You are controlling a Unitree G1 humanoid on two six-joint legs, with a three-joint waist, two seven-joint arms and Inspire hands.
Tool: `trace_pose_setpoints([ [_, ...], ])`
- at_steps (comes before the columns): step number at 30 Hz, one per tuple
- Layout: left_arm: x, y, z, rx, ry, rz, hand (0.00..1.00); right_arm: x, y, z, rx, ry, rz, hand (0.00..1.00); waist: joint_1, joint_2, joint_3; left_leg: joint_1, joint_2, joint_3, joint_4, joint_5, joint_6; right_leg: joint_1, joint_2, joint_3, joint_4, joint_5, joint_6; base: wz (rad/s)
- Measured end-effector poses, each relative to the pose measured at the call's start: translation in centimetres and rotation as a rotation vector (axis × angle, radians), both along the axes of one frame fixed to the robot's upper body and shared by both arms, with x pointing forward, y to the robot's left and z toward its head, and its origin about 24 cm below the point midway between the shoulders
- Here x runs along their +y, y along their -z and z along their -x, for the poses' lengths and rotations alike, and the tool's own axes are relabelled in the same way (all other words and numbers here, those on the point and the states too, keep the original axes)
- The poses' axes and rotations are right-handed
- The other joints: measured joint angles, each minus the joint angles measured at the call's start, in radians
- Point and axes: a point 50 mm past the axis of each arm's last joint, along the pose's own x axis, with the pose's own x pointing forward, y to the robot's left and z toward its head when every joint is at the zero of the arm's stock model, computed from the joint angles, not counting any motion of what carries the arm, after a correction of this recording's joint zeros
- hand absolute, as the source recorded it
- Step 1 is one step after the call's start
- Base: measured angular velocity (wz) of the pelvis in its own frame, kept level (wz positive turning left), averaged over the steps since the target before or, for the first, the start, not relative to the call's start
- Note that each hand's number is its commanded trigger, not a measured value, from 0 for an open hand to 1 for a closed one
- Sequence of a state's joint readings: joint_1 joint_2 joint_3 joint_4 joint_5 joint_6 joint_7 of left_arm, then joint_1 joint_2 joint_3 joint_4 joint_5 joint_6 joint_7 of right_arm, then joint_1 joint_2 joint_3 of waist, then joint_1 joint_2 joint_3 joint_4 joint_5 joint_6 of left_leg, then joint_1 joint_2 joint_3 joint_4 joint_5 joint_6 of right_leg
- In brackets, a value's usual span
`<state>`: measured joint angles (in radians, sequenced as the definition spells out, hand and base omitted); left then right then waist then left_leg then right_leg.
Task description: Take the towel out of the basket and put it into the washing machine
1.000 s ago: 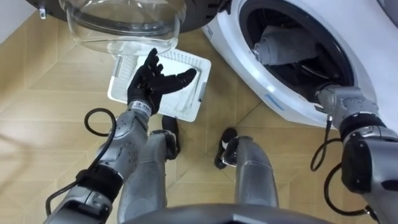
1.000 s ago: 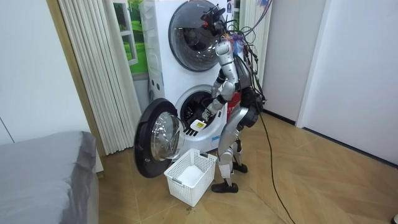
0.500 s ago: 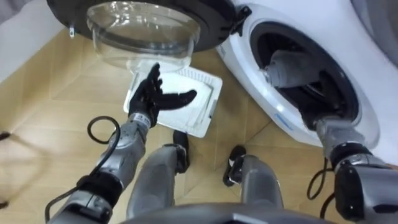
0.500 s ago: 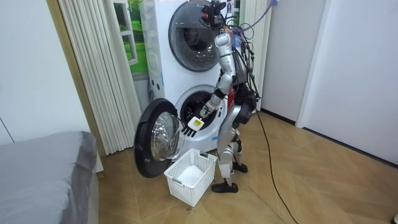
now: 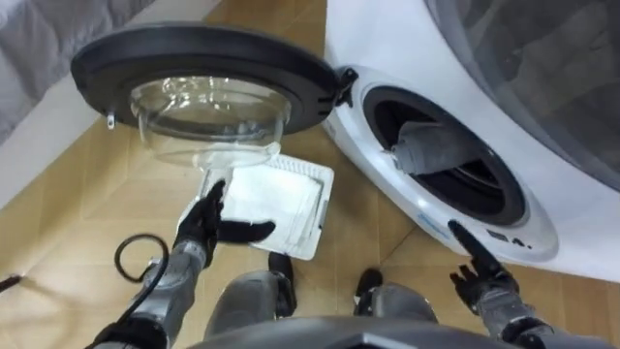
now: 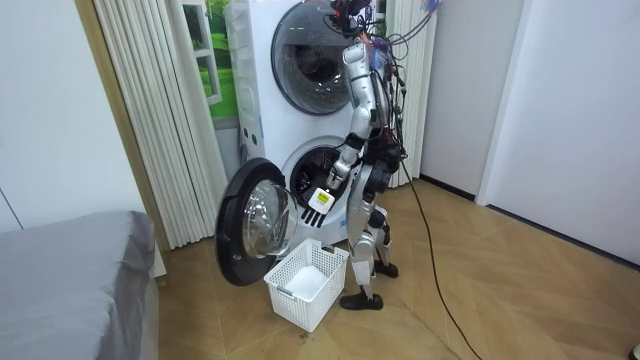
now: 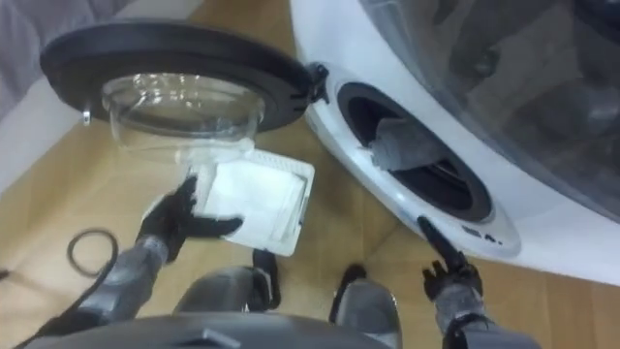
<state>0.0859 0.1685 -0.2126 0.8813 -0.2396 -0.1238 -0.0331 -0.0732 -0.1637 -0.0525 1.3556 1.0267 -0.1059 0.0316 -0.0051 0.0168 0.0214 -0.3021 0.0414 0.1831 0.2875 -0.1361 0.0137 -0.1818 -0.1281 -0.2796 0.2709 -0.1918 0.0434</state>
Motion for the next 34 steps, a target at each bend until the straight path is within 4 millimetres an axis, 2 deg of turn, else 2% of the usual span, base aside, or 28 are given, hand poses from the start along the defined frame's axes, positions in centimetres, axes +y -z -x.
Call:
trace_pose_setpoints([
  [1,0.4,0.4,1.1,0.03,-0.005,-0.02,0.0,0.1,0.1,0.4,0.02,-0.046,0.008,0.0,0.0,0.0,-0.0003,0.031,-0.001,0.001,-0.015,0.0,-0.004,0.023,0.002,0.0,-0.009,0.0,0.0,-0.05],
  [2,0.9,0.7,2.2,0.064,-0.013,-0.041,0.0,0.3,0.3,0.8,0.039,-0.098,0.016,0.0,-0.001,-0.002,-0.0061,0.058,-0.002,0.0,-0.028,0.0,-0.007,0.049,0.005,0.001,-0.026,0.0,0.0,-0.05],
  [4,1.4,1.0,3.2,0.095,-0.042,-0.053,0.0,0.4,0.3,1.2,0.067,-0.183,0.035,0.0,-0.007,0.001,-0.0113,0.083,-0.001,0.0,-0.037,-0.001,-0.012,0.077,0.009,0.001,-0.04,0.0,0.0,-0.02],
  [8,2.3,1.7,6.1,0.172,-0.091,-0.093,0.0,0.6,0.6,2.2,0.132,-0.36,0.07,0.0,-0.014,0.003,-0.0129,0.169,-0.003,0.006,-0.068,-0.004,-0.021,0.165,0.015,0.002,-0.085,0.0,0.0,-0.02],
  [14,2.6,1.9,6.8,0.198,-0.124,-0.103,0.0,0.8,0.8,3.2,0.201,-0.52,0.102,0.0,-0.016,-0.002,-0.0133,0.214,-0.003,0.005,-0.078,-0.007,-0.027,0.212,0.019,0.004,-0.103,-0.002,0.001,-0.01],
  [16,2.7,2.0,7.1,0.212,-0.132,-0.104,0.0,0.9,0.9,3.5,0.226,-0.564,0.105,0.0,-0.016,-0.008,-0.0111,0.239,-0.005,0.007,-0.087,-0.008,-0.028,0.233,0.019,0.006,-0.106,-0.004,0.003,-0.02],
  [18,2.8,2.1,7.5,0.226,-0.158,-0.102,0.0,1.0,1.0,4.0,0.26,-0.606,0.108,0.0,-0.014,-0.017,-0.0128,0.261,-0.007,0.009,-0.092,-0.01,-0.031,0.253,0.019,0.011,-0.109,-0.009,0.004,-0.05],
  [19,2.9,2.1,7.8,0.239,-0.181,-0.098,0.0,1.1,1.0,4.1,0.274,-0.624,0.11,0.0,-0.014,-0.024,-0.0174,0.265,-0.006,0.009,-0.093,-0.012,-0.033,0.257,0.02,0.013,-0.115,-0.012,0.004,-0.04],
  [21,3.1,2.2,8.2,0.254,-0.214,-0.094,0.0,1.1,1.0,4.2,0.283,-0.641,0.118,0.0,-0.014,-0.028,-0.0156,0.274,-0.004,0.01,-0.093,-0.013,-0.035,0.267,0.022,0.016,-0.118,-0.012,0.003,-0.04],
  [23,3.3,2.4,8.7,0.277,-0.261,-0.086,0.0,1.1,1.1,4.5,0.304,-0.655,0.112,0.0,-0.01,-0.031,-0.0172,0.286,0.0,0.015,-0.092,-0.017,-0.039,0.275,0.024,0.02,-0.118,-0.015,0.0,-0.06],
  [34,3.9,2.7,10.0,0.358,-0.294,-0.104,0.0,0.9,1.2,5.9,0.348,-0.681,0.11,0.0,-0.009,-0.024,-0.0115,0.348,0.001,0.019,-0.092,-0.035,-0.046,0.332,0.026,0.034,-0.121,-0.02,0.002,-0.05],
])
